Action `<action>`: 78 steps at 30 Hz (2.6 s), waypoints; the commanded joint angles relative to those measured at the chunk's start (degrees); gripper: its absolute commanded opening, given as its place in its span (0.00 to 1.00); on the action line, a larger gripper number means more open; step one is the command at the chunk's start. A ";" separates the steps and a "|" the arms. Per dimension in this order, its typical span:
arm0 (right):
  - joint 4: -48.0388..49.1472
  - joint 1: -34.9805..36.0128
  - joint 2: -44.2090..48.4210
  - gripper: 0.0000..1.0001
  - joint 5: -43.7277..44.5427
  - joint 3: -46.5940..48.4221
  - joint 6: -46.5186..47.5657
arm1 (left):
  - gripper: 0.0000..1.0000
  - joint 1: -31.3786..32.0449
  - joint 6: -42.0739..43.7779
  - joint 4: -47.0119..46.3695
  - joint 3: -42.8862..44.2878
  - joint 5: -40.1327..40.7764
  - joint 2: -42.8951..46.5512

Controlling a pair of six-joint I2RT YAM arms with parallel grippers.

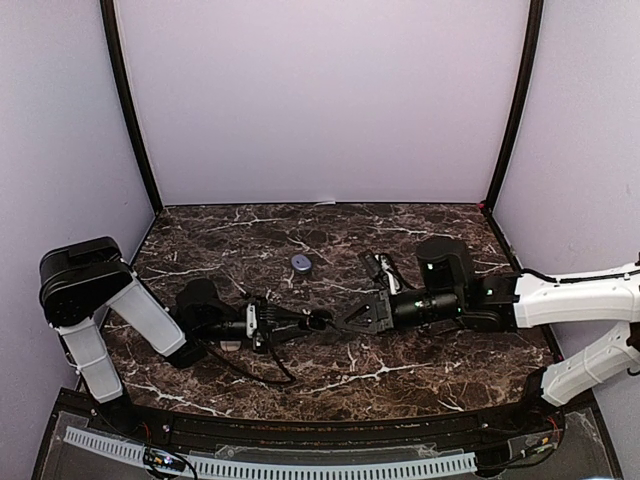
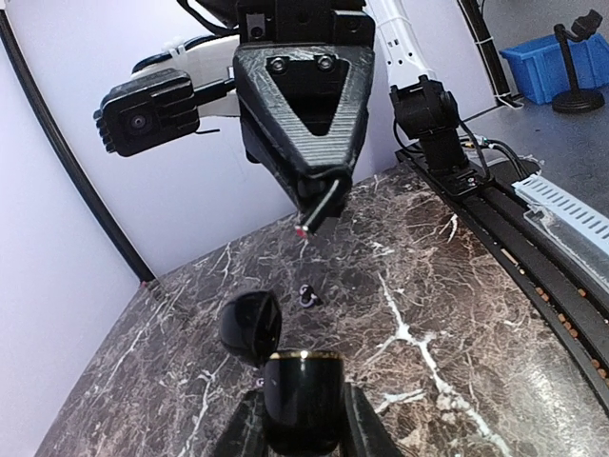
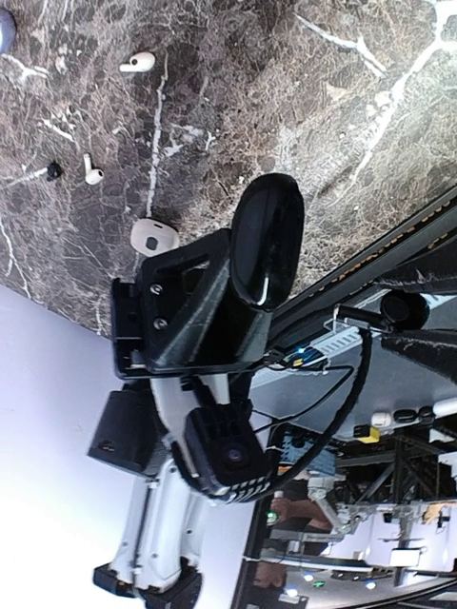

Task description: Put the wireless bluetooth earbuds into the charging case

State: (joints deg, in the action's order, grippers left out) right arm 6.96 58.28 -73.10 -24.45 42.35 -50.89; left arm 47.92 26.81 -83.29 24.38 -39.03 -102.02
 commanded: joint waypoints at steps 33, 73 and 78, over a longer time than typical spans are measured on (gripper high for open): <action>-19.66 -9.97 1.54 0.00 -12.24 10.00 -21.52 | 0.18 1.91 6.23 -17.44 3.14 9.41 -8.57; -2.55 -9.33 -6.42 0.00 -8.70 5.95 -28.23 | 0.17 5.08 0.46 -20.39 7.17 12.79 -10.31; -2.85 -9.24 -6.43 0.00 -8.58 6.07 -27.16 | 0.17 5.16 -0.99 -21.09 7.27 13.78 -10.30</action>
State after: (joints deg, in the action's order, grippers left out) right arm 1.78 48.71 -79.64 -33.58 47.59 -79.61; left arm 52.75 27.77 -92.12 30.74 -26.13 -112.25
